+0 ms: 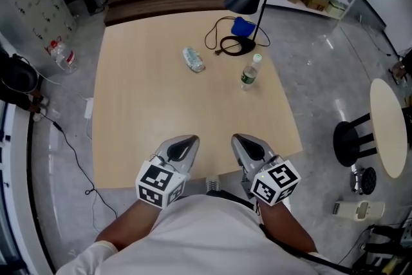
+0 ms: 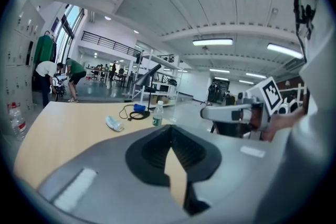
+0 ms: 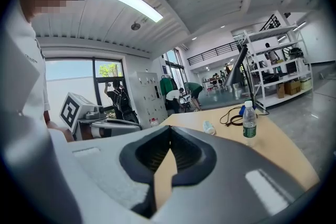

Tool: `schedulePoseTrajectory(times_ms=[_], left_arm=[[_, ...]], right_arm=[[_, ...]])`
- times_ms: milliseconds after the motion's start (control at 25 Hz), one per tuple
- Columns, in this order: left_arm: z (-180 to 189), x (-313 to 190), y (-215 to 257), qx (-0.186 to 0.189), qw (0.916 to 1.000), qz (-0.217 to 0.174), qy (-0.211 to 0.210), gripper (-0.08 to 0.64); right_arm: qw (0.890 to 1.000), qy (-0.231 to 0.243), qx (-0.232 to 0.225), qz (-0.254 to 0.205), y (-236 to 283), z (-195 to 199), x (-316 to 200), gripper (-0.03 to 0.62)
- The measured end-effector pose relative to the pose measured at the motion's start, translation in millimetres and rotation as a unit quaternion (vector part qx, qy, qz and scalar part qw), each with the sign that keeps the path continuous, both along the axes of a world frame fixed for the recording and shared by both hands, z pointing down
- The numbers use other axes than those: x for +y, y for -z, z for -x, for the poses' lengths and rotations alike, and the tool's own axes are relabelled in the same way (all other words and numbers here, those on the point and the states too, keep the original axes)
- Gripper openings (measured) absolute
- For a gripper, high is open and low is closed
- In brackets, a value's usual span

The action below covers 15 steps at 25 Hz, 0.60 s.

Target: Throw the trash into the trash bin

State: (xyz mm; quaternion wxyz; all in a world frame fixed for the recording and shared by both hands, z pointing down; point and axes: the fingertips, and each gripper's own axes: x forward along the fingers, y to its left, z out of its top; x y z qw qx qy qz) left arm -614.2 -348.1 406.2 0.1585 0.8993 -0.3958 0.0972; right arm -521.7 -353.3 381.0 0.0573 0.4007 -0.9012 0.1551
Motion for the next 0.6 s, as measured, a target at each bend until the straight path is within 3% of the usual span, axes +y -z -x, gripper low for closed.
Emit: schedulePoseTrajectory(times_ms=[600], left_arm=[[-42, -55, -22, -0.04, 0.9988, 0.026, 0.011, 0.006]], right_arm=[[0.999, -0.021, -0.02, 0.037, -40, -61, -84, 0.002]])
